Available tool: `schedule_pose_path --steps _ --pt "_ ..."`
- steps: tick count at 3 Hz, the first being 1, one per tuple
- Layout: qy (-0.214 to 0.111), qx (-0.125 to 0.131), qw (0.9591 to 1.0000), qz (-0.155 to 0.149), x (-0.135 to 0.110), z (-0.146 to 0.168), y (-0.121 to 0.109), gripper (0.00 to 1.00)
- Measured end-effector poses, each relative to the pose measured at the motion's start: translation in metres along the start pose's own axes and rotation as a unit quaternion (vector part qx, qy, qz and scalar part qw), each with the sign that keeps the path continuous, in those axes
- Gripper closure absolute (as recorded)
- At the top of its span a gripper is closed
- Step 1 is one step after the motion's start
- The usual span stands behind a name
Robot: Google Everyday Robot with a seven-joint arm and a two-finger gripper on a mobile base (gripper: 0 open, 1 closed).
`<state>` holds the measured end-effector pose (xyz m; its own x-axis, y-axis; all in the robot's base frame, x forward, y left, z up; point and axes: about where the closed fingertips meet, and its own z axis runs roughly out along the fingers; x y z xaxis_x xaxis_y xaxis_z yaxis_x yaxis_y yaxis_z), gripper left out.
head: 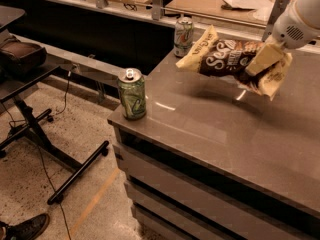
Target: Move brown chip bag near 7up can
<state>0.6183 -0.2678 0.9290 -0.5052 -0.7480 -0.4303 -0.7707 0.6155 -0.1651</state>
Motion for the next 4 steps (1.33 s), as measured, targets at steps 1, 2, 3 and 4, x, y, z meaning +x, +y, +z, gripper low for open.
schedule_pose_path --steps 1,2,3,4 --pt "0.01 0.001 0.9998 0.019 0.0 0.017 -0.016 1.0" --pt "0.018 -0.007 0.999 0.041 0.001 0.032 -0.028 1.0" --pt "0.018 -0.021 0.998 0.056 -0.002 0.046 -0.036 1.0" --pt "0.016 -0.029 0.9975 0.063 -0.006 0.051 -0.038 1.0"
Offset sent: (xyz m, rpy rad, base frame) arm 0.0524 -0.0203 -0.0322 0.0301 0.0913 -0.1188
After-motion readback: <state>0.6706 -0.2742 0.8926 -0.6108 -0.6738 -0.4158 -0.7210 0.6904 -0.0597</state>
